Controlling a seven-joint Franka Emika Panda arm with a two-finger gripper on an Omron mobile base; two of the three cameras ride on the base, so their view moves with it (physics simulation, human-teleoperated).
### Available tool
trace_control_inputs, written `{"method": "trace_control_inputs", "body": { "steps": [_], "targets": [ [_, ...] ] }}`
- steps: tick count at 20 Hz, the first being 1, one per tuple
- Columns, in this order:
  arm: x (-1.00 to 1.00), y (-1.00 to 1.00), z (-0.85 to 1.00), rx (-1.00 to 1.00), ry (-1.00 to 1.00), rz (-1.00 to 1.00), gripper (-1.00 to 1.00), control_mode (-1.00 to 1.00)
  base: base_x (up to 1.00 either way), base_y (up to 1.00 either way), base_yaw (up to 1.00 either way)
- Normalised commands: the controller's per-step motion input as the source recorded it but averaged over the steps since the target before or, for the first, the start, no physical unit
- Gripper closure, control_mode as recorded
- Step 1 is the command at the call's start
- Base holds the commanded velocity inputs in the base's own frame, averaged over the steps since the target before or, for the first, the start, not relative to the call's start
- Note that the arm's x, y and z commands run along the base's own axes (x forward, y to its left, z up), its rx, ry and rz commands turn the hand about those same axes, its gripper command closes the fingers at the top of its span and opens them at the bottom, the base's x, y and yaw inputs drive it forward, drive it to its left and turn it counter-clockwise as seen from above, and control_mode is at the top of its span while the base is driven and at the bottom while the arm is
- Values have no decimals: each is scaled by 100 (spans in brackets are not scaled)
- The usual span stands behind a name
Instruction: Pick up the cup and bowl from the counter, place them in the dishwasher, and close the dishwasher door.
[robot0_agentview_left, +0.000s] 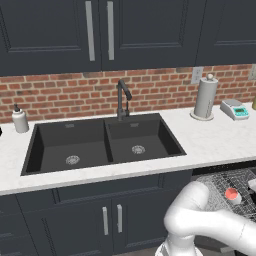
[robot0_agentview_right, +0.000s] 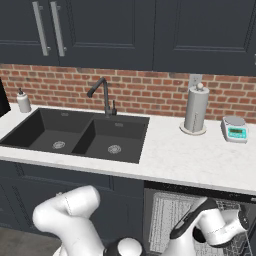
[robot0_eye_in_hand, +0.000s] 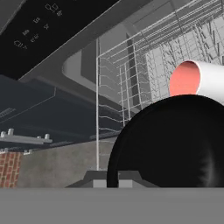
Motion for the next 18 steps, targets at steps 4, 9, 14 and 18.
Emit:
{"method": "trace_control_inputs", "body": {
  "steps": [4, 9, 14, 18],
  "targets": [
    [3, 0, -34, 0, 0, 0, 100, -100, 0, 0, 0],
    [21, 0, -53, 0, 0, 0, 100, -100, 0, 0, 0],
    [41, 0, -57, 0, 0, 0, 100, -100, 0, 0, 0],
    [44, -3, -42, 0, -2, 0, 100, -100, 0, 0, 0]
  ]
}}
